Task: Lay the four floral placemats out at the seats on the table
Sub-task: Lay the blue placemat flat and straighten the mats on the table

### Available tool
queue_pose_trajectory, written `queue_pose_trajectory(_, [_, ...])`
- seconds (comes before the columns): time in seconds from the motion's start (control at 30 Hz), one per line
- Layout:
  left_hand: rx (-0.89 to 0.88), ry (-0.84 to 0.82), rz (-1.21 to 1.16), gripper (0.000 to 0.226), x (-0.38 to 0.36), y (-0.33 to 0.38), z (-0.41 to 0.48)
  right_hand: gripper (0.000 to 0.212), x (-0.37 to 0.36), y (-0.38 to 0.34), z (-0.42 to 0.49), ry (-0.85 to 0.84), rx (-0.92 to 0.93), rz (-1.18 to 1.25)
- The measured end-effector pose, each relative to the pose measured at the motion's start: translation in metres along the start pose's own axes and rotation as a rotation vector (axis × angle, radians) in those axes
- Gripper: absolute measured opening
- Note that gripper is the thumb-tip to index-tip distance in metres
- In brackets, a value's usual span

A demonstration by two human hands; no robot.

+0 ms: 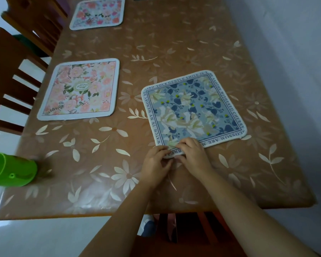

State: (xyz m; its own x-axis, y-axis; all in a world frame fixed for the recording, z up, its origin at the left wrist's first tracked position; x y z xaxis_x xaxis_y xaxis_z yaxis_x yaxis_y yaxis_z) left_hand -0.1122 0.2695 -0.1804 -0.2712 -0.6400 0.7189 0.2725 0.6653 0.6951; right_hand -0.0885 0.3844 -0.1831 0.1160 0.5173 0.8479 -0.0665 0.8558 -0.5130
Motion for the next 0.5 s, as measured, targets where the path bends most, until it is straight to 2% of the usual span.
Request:
queue_pose_trajectory(0.23, [0.032, 0.016, -0.037, 0.021, 0.004, -0.004, 0.006, 0.011, 0.010, -0.008, 0.002, 0.109, 0.056, 0.056])
queue_pose_trajectory(0.37, [0.109, 0.032, -0.092, 0.012, 0.010, -0.009, 0.014, 0.009, 0.013, -0.010, 0.002, 0.104, 0.026, 0.115])
queue_pose_trajectory(0.5, [0.101, 0.020, -0.053, 0.010, 0.017, 0.001, 0.017, 0.011, 0.018, -0.015, 0.002, 0.070, -0.003, 0.170])
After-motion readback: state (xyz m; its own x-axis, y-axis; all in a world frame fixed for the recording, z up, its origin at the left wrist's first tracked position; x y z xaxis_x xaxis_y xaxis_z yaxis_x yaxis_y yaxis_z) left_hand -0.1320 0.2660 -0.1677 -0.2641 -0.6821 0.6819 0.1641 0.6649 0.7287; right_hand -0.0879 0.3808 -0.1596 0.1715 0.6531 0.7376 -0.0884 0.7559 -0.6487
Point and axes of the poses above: each hand's wrist, its own z-axis towards the middle knuckle, its own x-axis out of the back of the hand, y = z × x, the point moved 9 cm from there along z, towards the middle knuckle, and after that the axes turned 6 degrees about x, right-handed, at the moved point
